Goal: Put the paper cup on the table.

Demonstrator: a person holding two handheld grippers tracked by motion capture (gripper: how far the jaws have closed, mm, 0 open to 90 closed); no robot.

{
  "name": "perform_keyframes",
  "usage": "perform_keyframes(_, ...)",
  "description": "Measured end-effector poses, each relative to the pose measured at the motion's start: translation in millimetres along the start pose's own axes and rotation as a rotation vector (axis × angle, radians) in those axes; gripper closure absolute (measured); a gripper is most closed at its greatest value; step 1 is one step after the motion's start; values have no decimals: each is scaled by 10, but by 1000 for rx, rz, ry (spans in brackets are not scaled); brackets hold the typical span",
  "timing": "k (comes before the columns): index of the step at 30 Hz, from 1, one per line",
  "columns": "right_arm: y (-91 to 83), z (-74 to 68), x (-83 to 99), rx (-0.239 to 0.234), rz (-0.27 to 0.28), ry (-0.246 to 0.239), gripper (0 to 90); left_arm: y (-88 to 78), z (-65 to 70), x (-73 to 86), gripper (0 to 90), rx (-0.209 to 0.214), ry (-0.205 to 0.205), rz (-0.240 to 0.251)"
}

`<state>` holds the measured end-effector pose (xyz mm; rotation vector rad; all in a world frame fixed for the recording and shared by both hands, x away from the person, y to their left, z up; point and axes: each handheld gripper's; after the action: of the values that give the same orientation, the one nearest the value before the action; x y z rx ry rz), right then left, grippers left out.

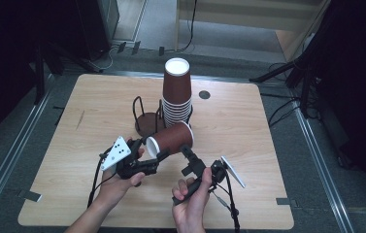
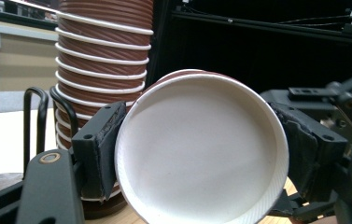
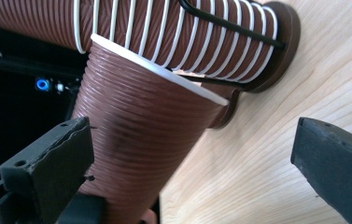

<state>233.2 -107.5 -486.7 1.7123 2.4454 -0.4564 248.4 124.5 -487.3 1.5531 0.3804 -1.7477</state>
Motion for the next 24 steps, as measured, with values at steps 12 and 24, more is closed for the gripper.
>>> perform_keyframes(12, 70, -46, -4, -4, -21, 263, 3, 26, 66, 68, 243, 23, 13, -5)
perform_keyframes(24, 193, 13, -25, 6, -38, 340, 3, 37, 113, 112, 243, 41, 27, -10)
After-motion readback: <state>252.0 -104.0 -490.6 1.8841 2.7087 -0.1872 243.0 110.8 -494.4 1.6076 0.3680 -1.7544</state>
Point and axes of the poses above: each handheld gripper's, and its own axes: y roughly forward along the jaws, x roughly out of its underside, z roughly to its right, and after that the axes turned 15 degrees about z, right-handed
